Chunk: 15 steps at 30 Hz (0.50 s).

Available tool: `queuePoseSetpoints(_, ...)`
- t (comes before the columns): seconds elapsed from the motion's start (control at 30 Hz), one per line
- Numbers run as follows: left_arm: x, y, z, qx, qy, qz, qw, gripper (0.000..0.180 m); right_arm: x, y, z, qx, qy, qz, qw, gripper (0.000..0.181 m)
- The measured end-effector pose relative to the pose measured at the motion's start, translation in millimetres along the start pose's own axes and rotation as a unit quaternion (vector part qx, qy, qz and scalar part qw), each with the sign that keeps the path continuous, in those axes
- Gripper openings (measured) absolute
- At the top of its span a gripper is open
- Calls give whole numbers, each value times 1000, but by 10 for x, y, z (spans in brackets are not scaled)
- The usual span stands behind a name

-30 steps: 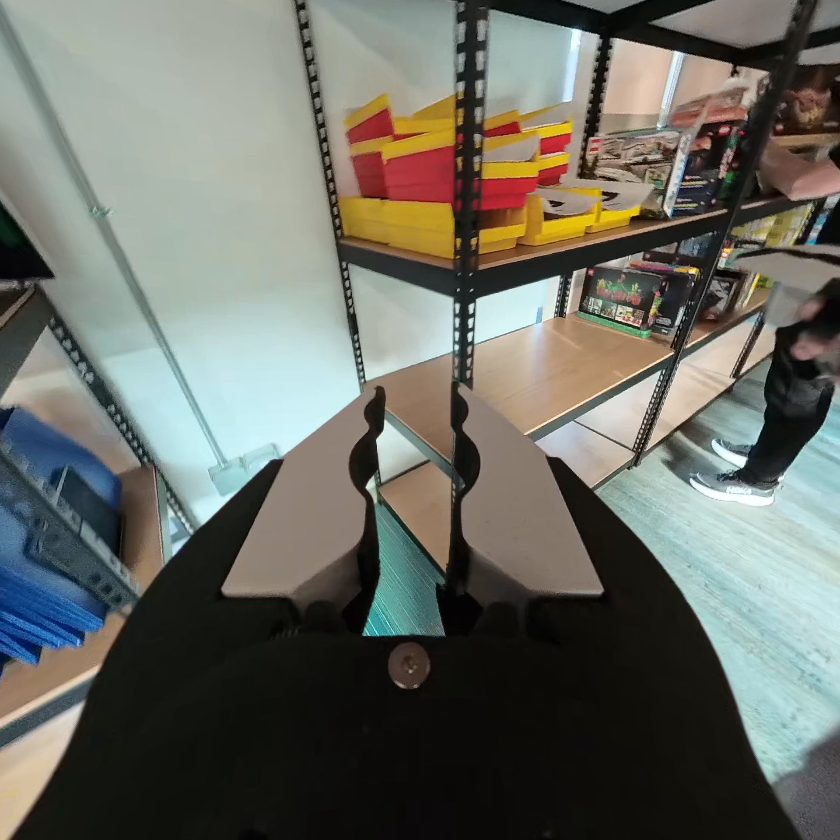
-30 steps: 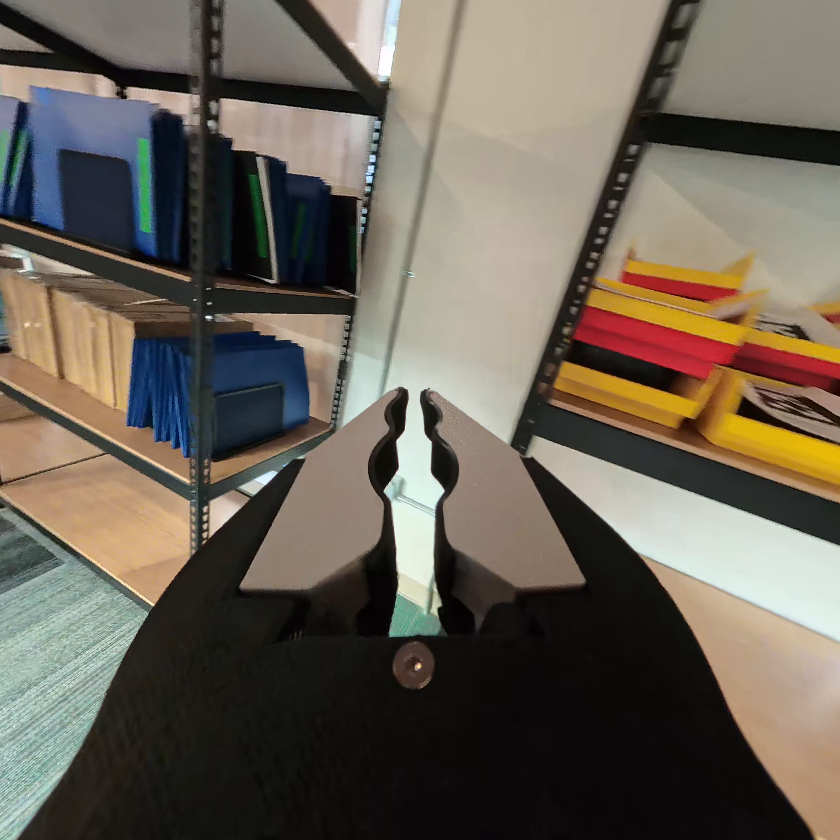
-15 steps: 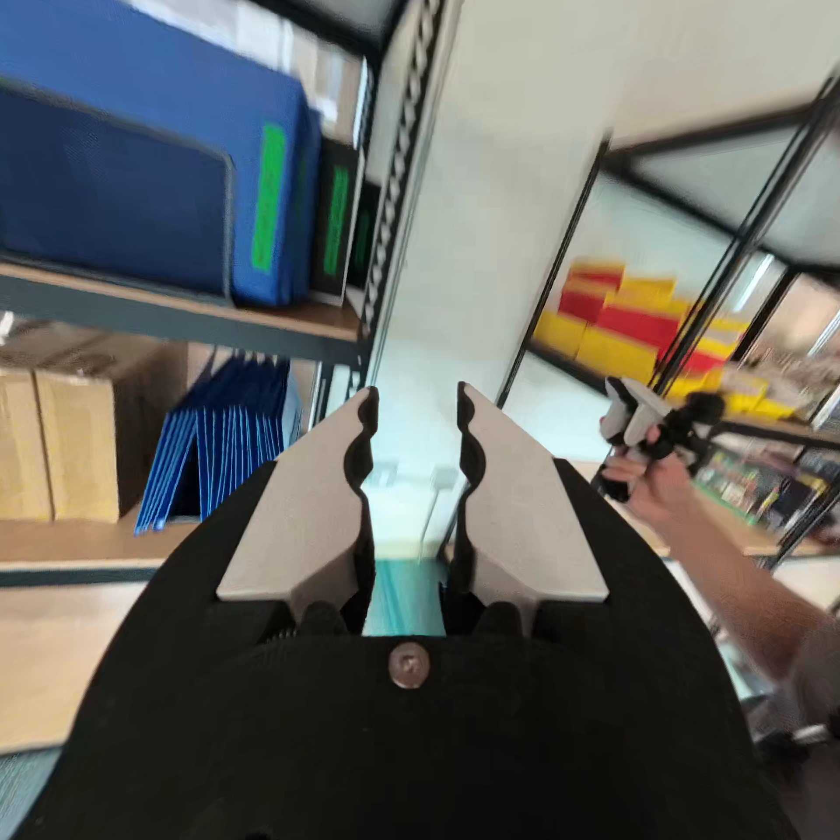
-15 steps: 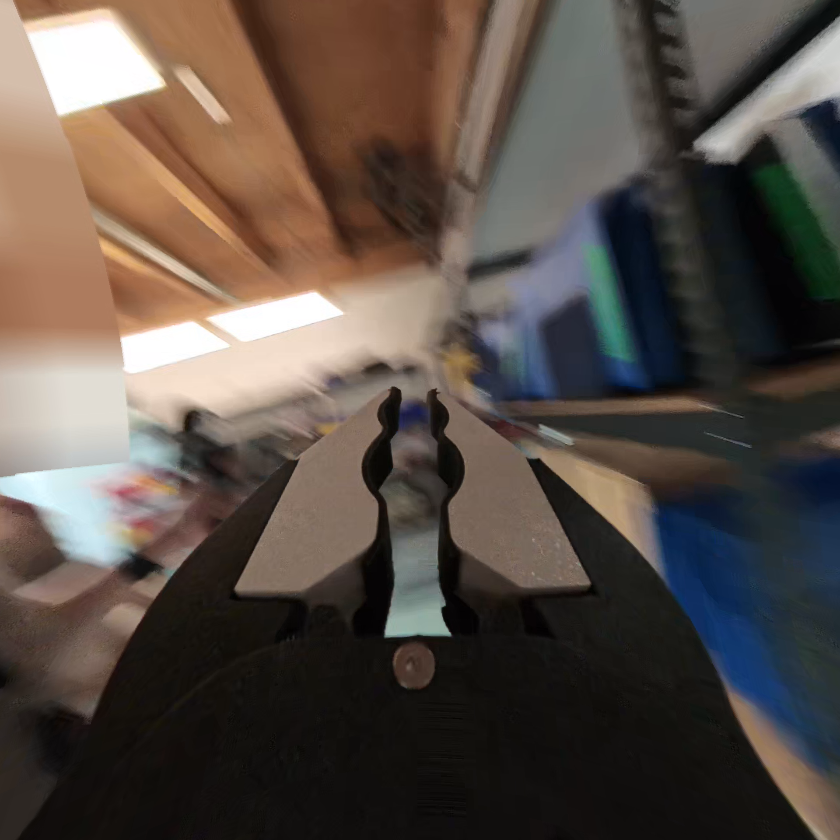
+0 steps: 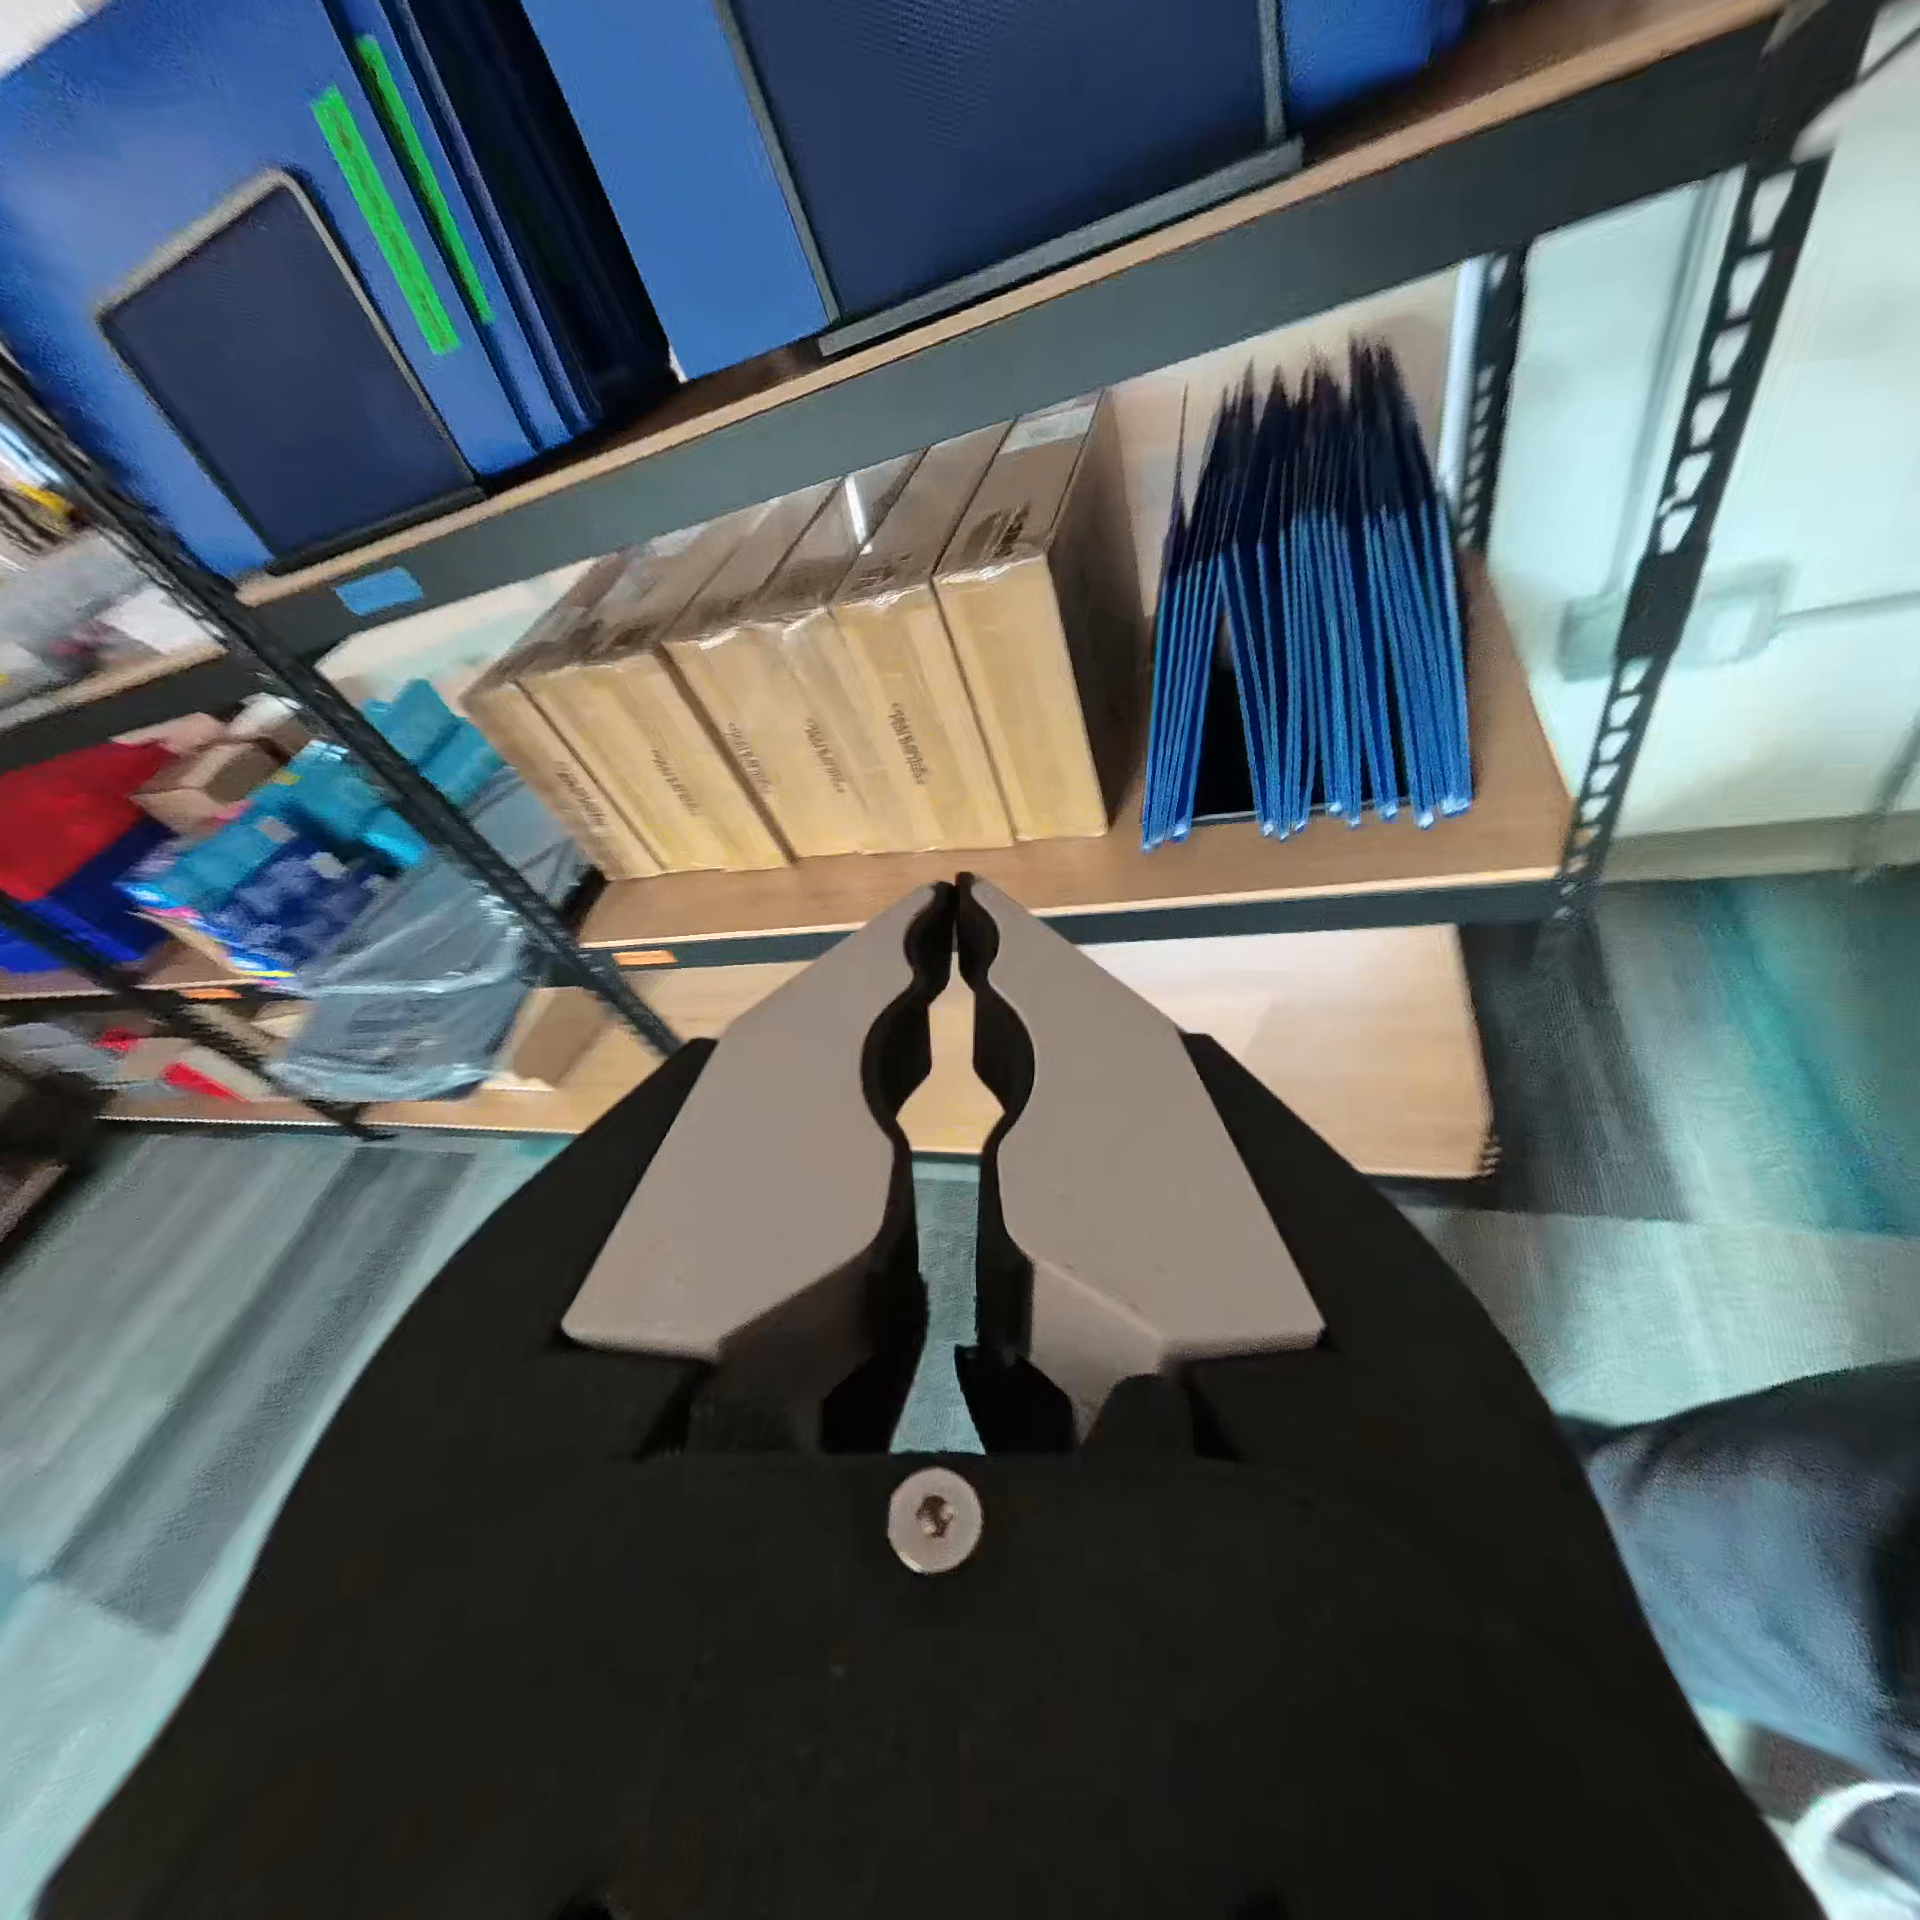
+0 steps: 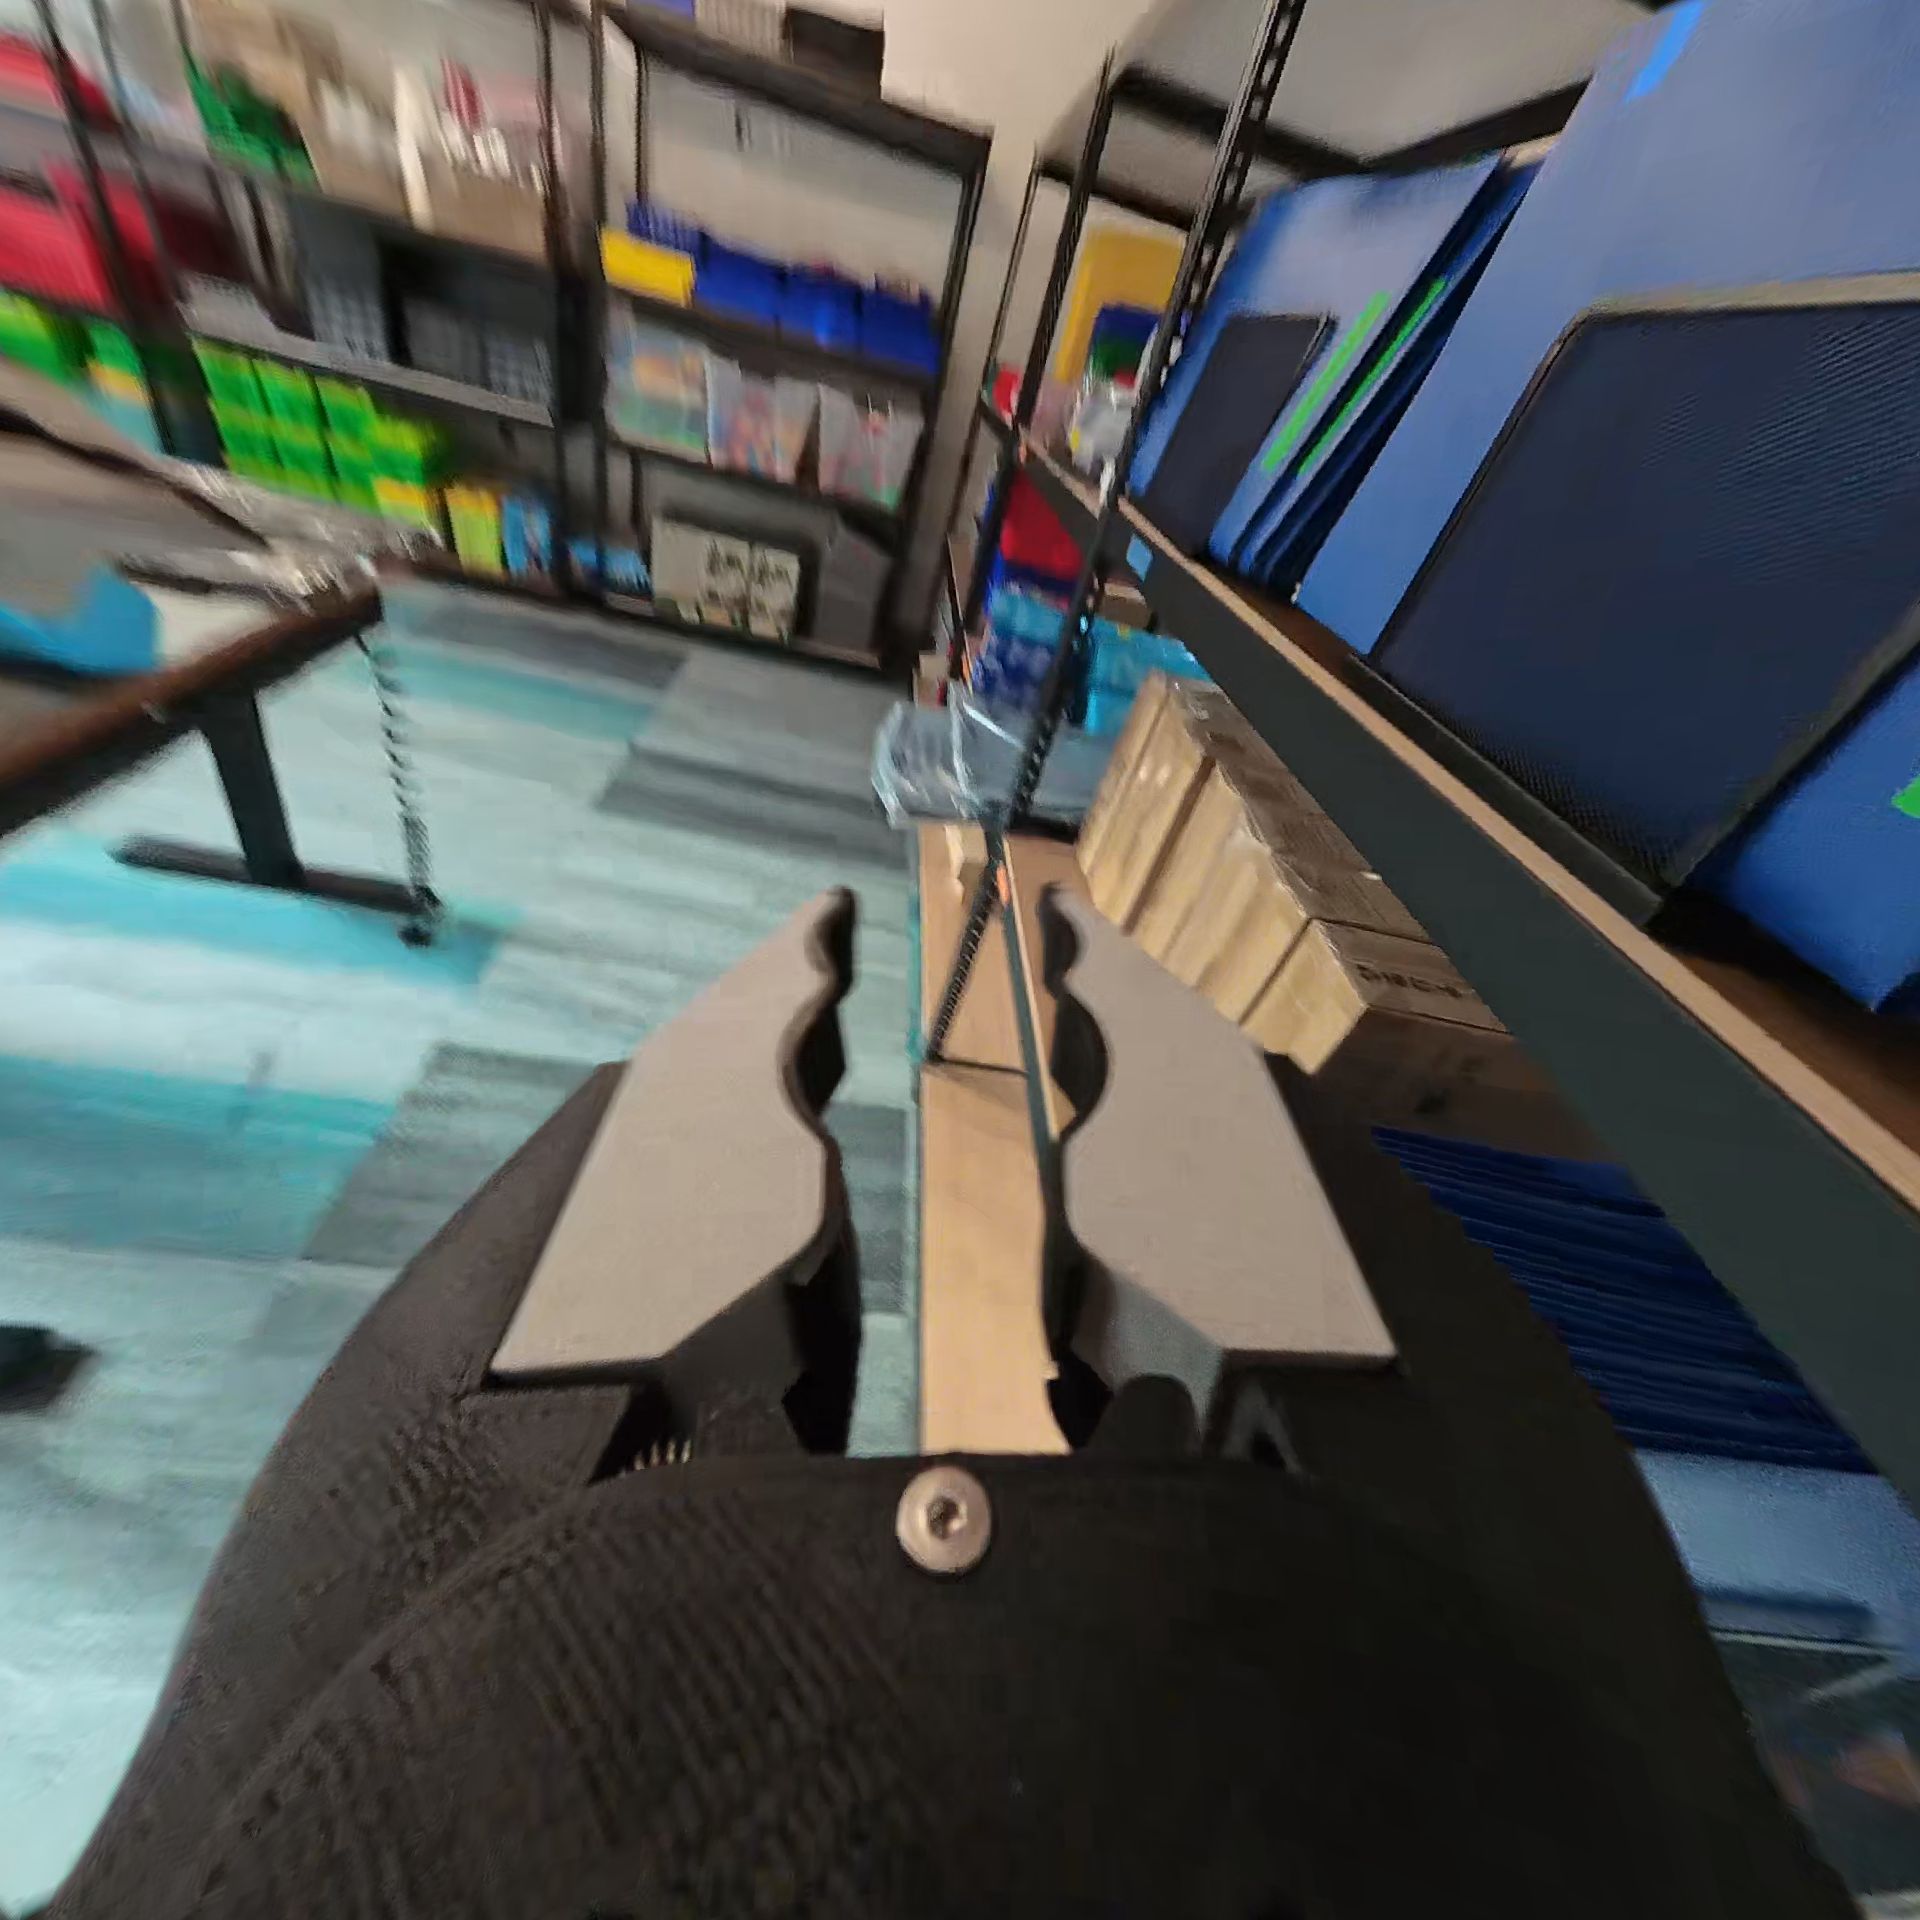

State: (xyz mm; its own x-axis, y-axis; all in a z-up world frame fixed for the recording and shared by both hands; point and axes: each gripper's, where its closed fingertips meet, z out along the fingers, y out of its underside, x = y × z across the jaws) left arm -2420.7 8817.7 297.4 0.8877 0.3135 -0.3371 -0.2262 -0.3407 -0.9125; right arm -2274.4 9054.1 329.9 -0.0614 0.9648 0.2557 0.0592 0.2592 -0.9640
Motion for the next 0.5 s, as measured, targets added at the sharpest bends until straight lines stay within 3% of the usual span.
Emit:
queuePoseSetpoints(0.03, -124, 3, 63, 3, 9, -24, 1000, 0, 42, 57, 182, -15, -5, -23, 1000, 3)
queuePoseSetpoints(0.07, -306, 37, 123, 1, 2, -42, 999, 0, 79, 78, 388, -18, -14, -44, 999, 0)
queuePoseSetpoints(0.23, -1415, 554, 366, -71, -101, -56, 991, 0, 346, -10, 1736, -6, -47, -62, 997, 0)
queuePoseSetpoints(0.33, -1865, 790, 427, -113, -119, -56, 985, 1, 323, -161, 2607, 30, -92, -45, 994, 29)
queuePoseSetpoints(0.43, -2346, 961, 367, -108, -167, -126, 972, 36, 207, -244, 3472, 35, -127, -36, 991, 33)
queuePoseSetpoints(0.5, -2600, 1111, 274, -104, -177, -203, 957, 62, -33, -319, 3951, 36, -188, -14, 981, 0)
